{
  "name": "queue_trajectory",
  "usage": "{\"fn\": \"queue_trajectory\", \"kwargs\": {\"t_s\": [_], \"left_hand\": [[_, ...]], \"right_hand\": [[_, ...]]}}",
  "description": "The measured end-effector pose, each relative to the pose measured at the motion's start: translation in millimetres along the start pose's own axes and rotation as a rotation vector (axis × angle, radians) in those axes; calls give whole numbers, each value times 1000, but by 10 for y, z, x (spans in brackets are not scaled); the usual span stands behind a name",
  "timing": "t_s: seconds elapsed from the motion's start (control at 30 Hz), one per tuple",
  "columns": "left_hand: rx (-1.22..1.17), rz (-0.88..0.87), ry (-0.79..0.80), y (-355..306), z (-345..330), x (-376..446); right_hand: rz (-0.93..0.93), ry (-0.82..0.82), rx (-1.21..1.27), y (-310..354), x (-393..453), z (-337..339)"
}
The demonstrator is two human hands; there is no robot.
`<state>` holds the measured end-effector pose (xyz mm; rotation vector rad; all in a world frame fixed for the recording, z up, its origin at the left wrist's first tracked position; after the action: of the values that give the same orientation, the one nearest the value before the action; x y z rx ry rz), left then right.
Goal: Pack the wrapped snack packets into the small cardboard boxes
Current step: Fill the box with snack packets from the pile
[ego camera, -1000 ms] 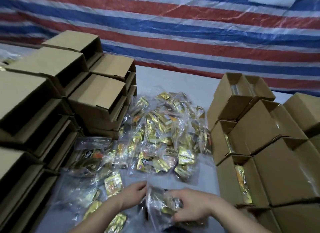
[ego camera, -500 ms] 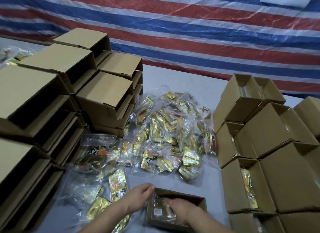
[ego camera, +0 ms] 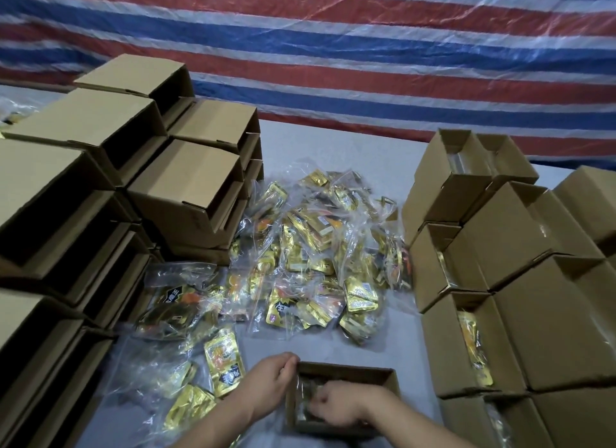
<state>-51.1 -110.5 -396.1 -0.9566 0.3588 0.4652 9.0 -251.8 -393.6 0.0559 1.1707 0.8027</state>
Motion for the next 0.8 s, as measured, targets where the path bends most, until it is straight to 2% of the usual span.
{"fn": "queue_trajectory", "kwargs": {"t_s": [0.13,0.27,0.47,0.63,0.8], "left_hand": [[70,-20,-7,-2,-22,-41],[21,3,-7,18,26,-51],[-8,42,1,26,49,-47],[39,23,26,-27,45,-99],[-2,36,-47,-276,215,-7]], "right_hand": [[-92,-38,40,11,267,-167],[-47,74,22,112,191,-147],[-51,30,-99,-63,66,43],[-133,-7,72,-124,58,-12],[-41,15,131,-88,-221,139]]}}
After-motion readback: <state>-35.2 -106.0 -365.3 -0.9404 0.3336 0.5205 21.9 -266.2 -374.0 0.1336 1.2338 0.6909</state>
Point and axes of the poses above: each hand's wrist, its own x-axis towards the middle knuckle, its own z-axis out of the back of the hand, y = z × x, the point moved 6 cm from there along x, towards the middle knuckle, and after that the axes turned 6 degrees about z, right-handed, at the moved point
